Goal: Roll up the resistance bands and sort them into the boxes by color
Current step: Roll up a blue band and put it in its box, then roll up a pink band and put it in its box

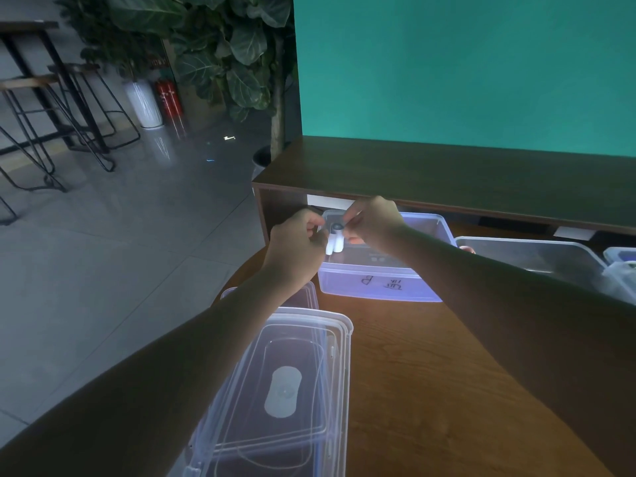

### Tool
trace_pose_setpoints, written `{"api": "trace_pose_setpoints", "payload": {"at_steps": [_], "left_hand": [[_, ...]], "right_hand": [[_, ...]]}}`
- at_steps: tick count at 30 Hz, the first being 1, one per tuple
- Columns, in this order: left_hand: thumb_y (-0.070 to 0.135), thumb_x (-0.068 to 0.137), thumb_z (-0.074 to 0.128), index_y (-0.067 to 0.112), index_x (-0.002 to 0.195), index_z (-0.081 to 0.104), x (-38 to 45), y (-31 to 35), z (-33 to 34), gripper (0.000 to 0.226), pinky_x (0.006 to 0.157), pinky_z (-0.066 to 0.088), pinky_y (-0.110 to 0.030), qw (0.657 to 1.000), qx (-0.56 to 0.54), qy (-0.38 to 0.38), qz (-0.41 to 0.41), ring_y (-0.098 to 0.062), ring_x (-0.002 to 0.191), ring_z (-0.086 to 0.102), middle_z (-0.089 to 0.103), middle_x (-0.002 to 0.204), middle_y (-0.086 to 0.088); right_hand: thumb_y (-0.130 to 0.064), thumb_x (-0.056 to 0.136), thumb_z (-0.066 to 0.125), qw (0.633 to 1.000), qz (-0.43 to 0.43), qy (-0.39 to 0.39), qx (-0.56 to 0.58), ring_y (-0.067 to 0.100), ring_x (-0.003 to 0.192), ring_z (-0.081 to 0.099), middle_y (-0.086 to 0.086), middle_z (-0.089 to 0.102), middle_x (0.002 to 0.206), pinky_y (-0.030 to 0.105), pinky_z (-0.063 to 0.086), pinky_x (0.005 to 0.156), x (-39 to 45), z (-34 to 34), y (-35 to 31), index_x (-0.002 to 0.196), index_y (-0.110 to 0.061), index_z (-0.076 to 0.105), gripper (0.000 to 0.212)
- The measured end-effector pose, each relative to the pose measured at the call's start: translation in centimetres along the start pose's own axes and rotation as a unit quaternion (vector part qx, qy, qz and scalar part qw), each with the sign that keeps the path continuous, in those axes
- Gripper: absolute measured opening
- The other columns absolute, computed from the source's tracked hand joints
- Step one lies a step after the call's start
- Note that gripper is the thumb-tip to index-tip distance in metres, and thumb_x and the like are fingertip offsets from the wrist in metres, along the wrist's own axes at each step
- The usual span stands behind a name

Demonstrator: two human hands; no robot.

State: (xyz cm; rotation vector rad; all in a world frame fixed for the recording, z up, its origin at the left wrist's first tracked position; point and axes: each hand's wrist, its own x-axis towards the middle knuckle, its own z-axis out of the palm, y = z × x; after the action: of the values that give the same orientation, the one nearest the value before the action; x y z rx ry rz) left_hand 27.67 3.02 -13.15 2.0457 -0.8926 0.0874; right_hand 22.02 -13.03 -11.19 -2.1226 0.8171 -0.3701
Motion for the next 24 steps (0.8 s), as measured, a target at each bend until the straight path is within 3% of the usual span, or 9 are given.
{"api": "trace_pose_setpoints", "payload": {"at_steps": [8,11,14,18,22,24], "left_hand": [[0.017,0.098,0.061,0.014,0.121,0.065,-0.8,1.2,-0.6,0.024,0.072,0.037,-0.003,0.999,0.034,-0.006,0.008,-0.008,0.092,0.059,0.070,0.118,-0.001],[0.017,0.097,0.061,0.015,0.121,0.064,-1.6,2.0,-1.1,0.024,0.081,0.046,-0.014,0.999,0.039,-0.006,0.012,-0.013,0.096,0.063,0.070,0.115,0.000],[0.017,0.097,0.062,0.016,0.121,0.064,-2.9,3.1,-1.5,0.025,0.079,0.048,-0.016,0.999,0.042,0.008,0.010,-0.016,0.097,0.062,0.068,0.113,0.000],[0.015,0.095,0.065,0.015,0.124,0.064,-5.6,5.2,-2.0,0.029,0.089,0.053,-0.028,0.997,0.047,0.059,0.012,-0.013,0.102,0.052,0.065,0.118,-0.003],[0.011,0.093,0.066,0.017,0.116,0.068,-9.4,7.3,-1.7,0.024,0.086,0.055,-0.034,0.995,0.057,0.071,0.047,-0.020,0.108,0.057,0.067,0.115,-0.001],[0.007,0.093,0.065,0.016,0.113,0.069,-11.9,8.5,-1.3,0.022,0.089,0.054,-0.036,0.995,0.053,0.049,0.075,-0.021,0.110,0.058,0.068,0.114,-0.001]], "right_hand": [[0.000,0.083,0.067,0.999,-0.016,0.001,-0.032,0.012,0.070,0.072,0.002,0.075,0.085,0.012,0.048,0.047,-1.5,-1.6,-0.1,0.086,-0.017,0.077,0.020],[0.000,0.079,0.071,0.999,-0.037,0.009,-0.024,0.015,0.084,0.072,0.001,0.076,0.090,0.019,0.055,0.067,-2.6,-2.5,0.2,0.082,-0.021,0.076,0.021],[-0.001,0.083,0.071,0.998,-0.068,0.017,0.011,0.016,0.075,0.073,0.004,0.076,0.085,0.022,0.058,0.068,-4.9,-3.9,1.0,0.092,-0.012,0.077,0.016],[-0.014,0.088,0.075,0.991,-0.103,0.066,0.054,0.003,0.070,0.063,-0.003,0.071,0.082,0.006,0.047,0.061,-10.1,-6.0,1.8,0.097,-0.012,0.073,0.009],[-0.029,0.090,0.072,0.992,-0.085,0.072,0.060,0.004,0.066,0.058,-0.009,0.067,0.075,0.023,0.045,0.070,-16.2,-8.0,3.8,0.088,-0.024,0.072,0.005],[-0.031,0.091,0.072,0.993,-0.070,0.070,0.064,0.008,0.063,0.057,-0.005,0.067,0.074,0.022,0.045,0.064,-19.5,-8.9,5.8,0.090,-0.023,0.073,0.009]]}}
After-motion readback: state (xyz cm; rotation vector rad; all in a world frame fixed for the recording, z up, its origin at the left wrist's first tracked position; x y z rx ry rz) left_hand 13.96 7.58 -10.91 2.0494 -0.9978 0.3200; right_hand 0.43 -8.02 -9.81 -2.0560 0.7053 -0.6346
